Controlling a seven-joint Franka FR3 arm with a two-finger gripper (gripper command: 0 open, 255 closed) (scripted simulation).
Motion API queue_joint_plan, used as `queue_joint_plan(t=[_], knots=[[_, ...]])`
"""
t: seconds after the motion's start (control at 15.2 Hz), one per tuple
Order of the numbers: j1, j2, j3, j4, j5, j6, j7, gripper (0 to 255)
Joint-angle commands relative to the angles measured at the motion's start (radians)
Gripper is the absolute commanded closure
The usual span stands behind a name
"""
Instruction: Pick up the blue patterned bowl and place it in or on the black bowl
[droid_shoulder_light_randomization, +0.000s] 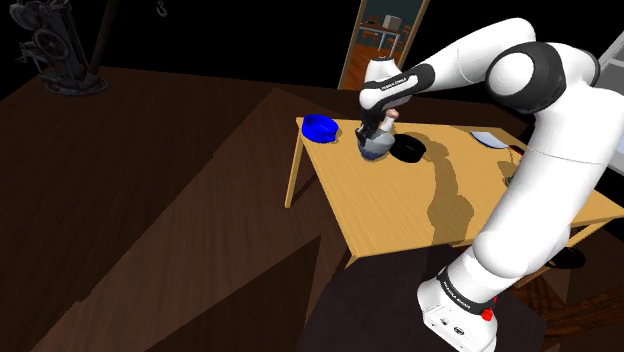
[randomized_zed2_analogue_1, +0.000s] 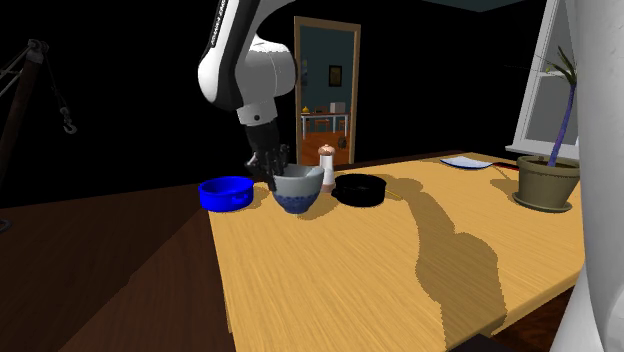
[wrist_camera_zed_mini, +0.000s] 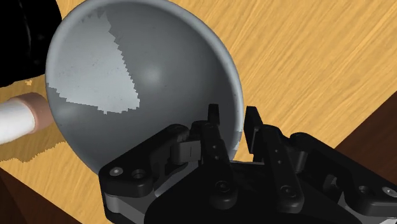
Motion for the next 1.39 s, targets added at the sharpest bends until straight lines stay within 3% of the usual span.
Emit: queue_joint_plan(t=[0.0,0.99,1.32], knots=[[0.000,-0.015,0.000,0.012,0.002,-0.025,-0.006,255],[0.004,-0.099,0.003,0.099,0.014,-0.194,-0.039,255],[-0.064,-0.061,-0.036,0.169,0.033,-0.203,-0.157,255]])
